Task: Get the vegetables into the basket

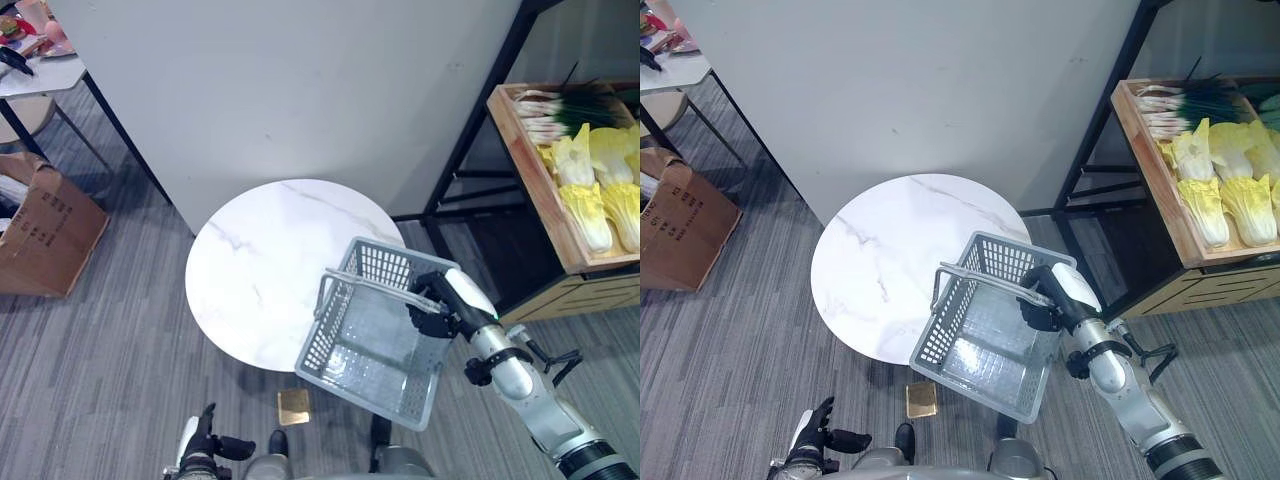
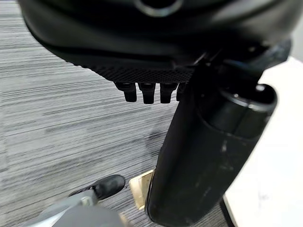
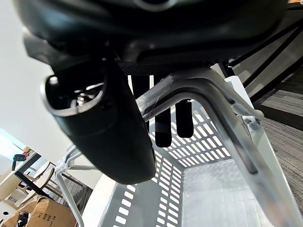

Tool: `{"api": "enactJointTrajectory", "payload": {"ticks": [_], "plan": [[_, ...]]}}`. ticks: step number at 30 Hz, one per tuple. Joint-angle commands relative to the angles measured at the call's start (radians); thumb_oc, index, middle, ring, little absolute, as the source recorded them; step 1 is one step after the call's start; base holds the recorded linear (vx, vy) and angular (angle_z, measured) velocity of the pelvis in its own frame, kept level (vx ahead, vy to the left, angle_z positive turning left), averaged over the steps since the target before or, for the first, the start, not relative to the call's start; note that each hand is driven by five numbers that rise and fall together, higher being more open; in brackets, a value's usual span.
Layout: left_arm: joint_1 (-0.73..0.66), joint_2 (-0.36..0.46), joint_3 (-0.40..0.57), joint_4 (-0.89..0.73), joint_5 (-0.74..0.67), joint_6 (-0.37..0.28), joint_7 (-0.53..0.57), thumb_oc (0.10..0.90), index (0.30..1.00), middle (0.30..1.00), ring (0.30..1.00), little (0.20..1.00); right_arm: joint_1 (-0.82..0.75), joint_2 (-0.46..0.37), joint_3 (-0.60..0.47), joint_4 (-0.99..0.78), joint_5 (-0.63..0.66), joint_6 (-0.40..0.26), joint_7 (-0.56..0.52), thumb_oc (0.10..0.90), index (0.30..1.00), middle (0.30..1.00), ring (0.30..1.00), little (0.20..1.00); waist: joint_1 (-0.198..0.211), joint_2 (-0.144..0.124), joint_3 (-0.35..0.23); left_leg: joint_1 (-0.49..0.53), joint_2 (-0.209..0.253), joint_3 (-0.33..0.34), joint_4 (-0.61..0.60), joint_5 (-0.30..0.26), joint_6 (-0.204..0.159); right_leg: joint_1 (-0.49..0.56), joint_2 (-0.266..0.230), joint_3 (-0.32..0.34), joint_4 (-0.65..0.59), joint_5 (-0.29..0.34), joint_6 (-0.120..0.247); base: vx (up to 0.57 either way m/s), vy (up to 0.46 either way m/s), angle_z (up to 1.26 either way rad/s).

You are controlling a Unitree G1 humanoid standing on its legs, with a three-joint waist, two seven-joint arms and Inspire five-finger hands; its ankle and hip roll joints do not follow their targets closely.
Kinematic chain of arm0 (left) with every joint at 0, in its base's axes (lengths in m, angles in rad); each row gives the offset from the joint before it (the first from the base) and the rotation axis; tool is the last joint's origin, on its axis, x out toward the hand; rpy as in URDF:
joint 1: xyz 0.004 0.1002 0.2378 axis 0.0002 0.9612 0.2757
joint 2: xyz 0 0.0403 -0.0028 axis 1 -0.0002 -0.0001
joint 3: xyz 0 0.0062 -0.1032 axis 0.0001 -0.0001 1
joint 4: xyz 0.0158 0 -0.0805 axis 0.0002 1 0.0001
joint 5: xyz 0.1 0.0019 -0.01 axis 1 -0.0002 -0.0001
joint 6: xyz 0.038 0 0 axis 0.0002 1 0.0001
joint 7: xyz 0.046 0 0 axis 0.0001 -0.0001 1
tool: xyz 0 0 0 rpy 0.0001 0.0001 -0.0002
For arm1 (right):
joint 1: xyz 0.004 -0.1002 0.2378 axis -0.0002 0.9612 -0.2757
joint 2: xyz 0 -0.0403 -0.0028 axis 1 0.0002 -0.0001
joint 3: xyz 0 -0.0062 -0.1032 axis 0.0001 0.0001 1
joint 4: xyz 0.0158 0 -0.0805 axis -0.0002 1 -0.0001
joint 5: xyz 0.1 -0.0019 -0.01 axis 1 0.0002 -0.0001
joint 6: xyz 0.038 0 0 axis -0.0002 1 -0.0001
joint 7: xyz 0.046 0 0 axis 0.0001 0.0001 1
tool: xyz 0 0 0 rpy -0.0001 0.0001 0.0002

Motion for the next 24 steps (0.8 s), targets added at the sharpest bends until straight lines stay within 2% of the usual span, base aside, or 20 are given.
{"api": "enactJointTrajectory", "payload": {"ticks": [1,4,7,9,11,12,13,15,19,21,22,23,24], "plan": [[-0.054,0.078,0.074,0.089,-0.075,-0.032,-0.013,0.9,1.0,1.0,1.0,1.0,-0.127,0.002,-0.116,-0.137,0.021,-0.143,-0.102,0.4,0.3,0.3,0.3,0.3,0.008,-0.055,-0.026,0.004,0.001,-0.024,0.006,-0.051,-0.023,0.114,-0.089,0.009,0.009,-0.073,0.093,0.01,0.037,0.01],[-0.049,0.064,0.115,0.105,-0.166,-0.024,-0.071,0.9,1.0,1.0,1.0,1.0,-0.144,0.012,-0.119,-0.123,0.024,-0.124,-0.09,0.4,0.3,0.3,0.3,0.3,0.004,-0.059,-0.025,0.014,-0.003,-0.007,0.006,-0.058,-0.017,0.108,-0.092,0.02,0.017,-0.066,0.097,0.01,0.078,-0.03],[-0.035,0.055,0.131,0.109,-0.239,-0.006,-0.178,0.9,1.0,1.0,1.0,1.0,-0.152,0.025,-0.146,-0.117,0.02,-0.099,-0.065,0.4,0.3,0.3,0.3,0.3,-0.012,-0.065,-0.01,0.029,-0.011,0.025,0.006,-0.07,0.004,0.06,-0.105,0.059,0.083,-0.057,0.114,-0.03,0.162,-0.32],[-0.034,0.057,0.136,0.112,-0.226,-0.006,-0.191,0.9,1.0,1.0,1.0,1.0,-0.126,0.039,-0.177,-0.105,0.001,-0.087,-0.06,0.4,0.3,0.3,0.3,0.3,-0.028,-0.075,-0.001,0.04,-0.032,0.053,0.006,-0.082,0.02,0.036,-0.12,0.099,0.095,-0.011,0.136,-0.07,0.246,-0.71],[-0.045,0.059,0.166,0.131,-0.235,0.0,-0.184,0.9,1.0,1.0,1.0,1.0,-0.118,0.056,-0.192,-0.112,-0.021,-0.08,-0.069,0.4,0.3,0.3,0.3,0.3,-0.05,-0.086,0.015,0.025,-0.057,0.119,0.006,-0.088,0.031,-0.033,-0.144,0.145,0.065,0.114,0.166,-0.21,0.208,-0.86],[-0.052,0.064,0.176,0.141,-0.237,0.001,-0.179,0.9,1.0,1.0,1.0,1.0,-0.123,0.061,-0.187,-0.118,-0.028,-0.078,-0.069,0.4,0.3,0.3,0.3,0.3,-0.048,-0.083,0.019,0.017,-0.051,0.148,0.007,-0.085,0.032,-0.057,-0.14,0.147,0.062,0.118,0.166,-0.35,0.196,-1.54],[-0.057,0.077,0.185,0.138,-0.225,0.008,-0.17,0.9,1.0,1.0,1.0,1.0,-0.13,0.059,-0.179,-0.124,-0.037,-0.077,-0.069,0.4,0.3,0.3,0.3,0.3,-0.033,-0.067,0.036,-0.005,-0.034,0.218,0.043,-0.094,0.043,-0.061,-0.159,0.016,0.144,0.032,0.147,-0.29,0.165,-1.73],[-0.047,0.083,0.193,0.138,-0.22,0.017,-0.179,0.9,1.0,1.0,1.0,1.0,-0.132,0.05,-0.181,-0.133,-0.032,-0.081,-0.056,0.4,0.3,0.3,0.3,0.3,-0.023,-0.054,0.031,-0.024,-0.019,0.275,0.073,-0.098,0.054,-0.019,-0.164,-0.061,0.228,-0.047,0.119,-0.22,0.122,-1.48],[-0.034,0.085,0.202,0.134,-0.229,0.02,-0.182,0.9,1.0,1.0,1.0,1.0,-0.134,0.05,-0.184,-0.136,-0.023,-0.08,-0.046,0.4,0.3,0.3,0.3,0.3,-0.017,-0.047,0.022,-0.041,-0.011,0.314,0.095,-0.1,0.063,0.009,-0.151,-0.061,0.296,-0.095,0.102,-0.1,0.009,-0.87],[-0.032,0.083,0.207,0.135,-0.236,0.02,-0.186,0.9,1.0,1.0,1.0,1.0,-0.136,0.052,-0.19,-0.141,-0.021,-0.079,-0.052,0.4,0.3,0.3,0.3,0.3,-0.007,-0.053,0.014,-0.056,-0.01,0.342,0.116,-0.097,0.058,0.064,-0.138,-0.089,0.241,-0.109,0.101,-0.02,-0.084,-0.34],[-0.031,0.079,0.212,0.142,-0.236,0.023,-0.187,0.9,1.0,1.0,1.0,1.0,-0.132,0.056,-0.19,-0.141,-0.018,-0.08,-0.054,0.4,0.3,0.3,0.3,0.3,-0.003,-0.052,0.01,-0.051,-0.01,0.337,0.12,-0.105,0.047,0.073,-0.129,-0.097,0.208,-0.144,0.107,-0.04,-0.104,-0.25],[-0.031,0.078,0.212,0.142,-0.236,0.023,-0.187,0.9,1.0,1.0,1.0,1.0,-0.132,0.056,-0.19,-0.142,-0.018,-0.08,-0.054,0.4,0.3,0.3,0.3,0.3,-0.004,-0.052,0.013,-0.058,-0.004,0.352,0.126,-0.091,0.05,0.07,-0.127,-0.108,0.204,-0.135,0.097,0.05,-0.112,-0.36],[-0.029,0.076,0.214,0.143,-0.235,0.025,-0.186,0.9,1.0,1.0,1.0,1.0,-0.125,0.052,-0.196,-0.147,-0.019,-0.078,-0.055,0.4,0.3,0.3,0.3,0.3,-0.009,-0.05,0.007,-0.048,-0.001,0.341,0.126,-0.107,0.037,0.082,-0.117,-0.102,0.184,-0.157,0.102,0.02,-0.117,-0.44]]}}
